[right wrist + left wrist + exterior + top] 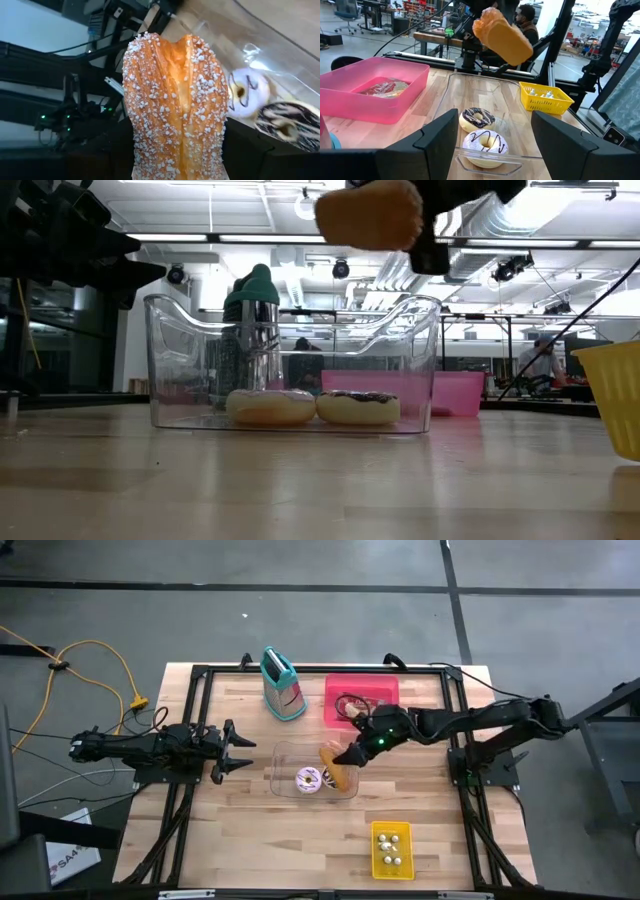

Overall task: Pick & Place Food Item
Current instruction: Put the brown donut into the transparent bin

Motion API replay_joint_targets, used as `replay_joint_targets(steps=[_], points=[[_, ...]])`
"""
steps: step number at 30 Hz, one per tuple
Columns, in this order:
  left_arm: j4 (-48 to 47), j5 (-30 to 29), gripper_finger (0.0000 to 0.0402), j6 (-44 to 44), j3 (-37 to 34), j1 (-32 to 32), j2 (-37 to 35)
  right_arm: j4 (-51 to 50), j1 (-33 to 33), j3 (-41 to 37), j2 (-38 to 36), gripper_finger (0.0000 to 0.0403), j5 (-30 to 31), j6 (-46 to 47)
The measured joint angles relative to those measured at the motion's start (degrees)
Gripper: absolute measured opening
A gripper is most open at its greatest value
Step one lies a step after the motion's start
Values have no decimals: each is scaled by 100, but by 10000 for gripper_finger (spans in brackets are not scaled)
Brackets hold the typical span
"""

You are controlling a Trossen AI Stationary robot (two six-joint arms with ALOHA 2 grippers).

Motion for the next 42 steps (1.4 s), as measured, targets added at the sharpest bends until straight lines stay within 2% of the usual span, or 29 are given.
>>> replay_joint_targets(steps=[4,8,18,22,28,34,42], points=[[0,0,246,-1,-1,0,-2,120,-65,331,378,231,-166,-276],[0,0,246,-1,0,-2,-1,56,-131,1000,775,231,-279,-711],[0,0,246,-1,0,0,-2,-1658,-220,3150,1999,231,-237,-1814],[0,1,246,0,-1,0,-1,-2329,-220,3673,2396,231,-37,-2150],[0,0,246,0,0,0,-2,-2908,-216,3863,2655,231,277,-2602],[1,1,246,0,-2,0,-1,-3332,-91,3860,2737,231,1075,-3490],[9,1,246,0,0,-1,0,-3263,241,3863,2808,231,2074,-4325]])
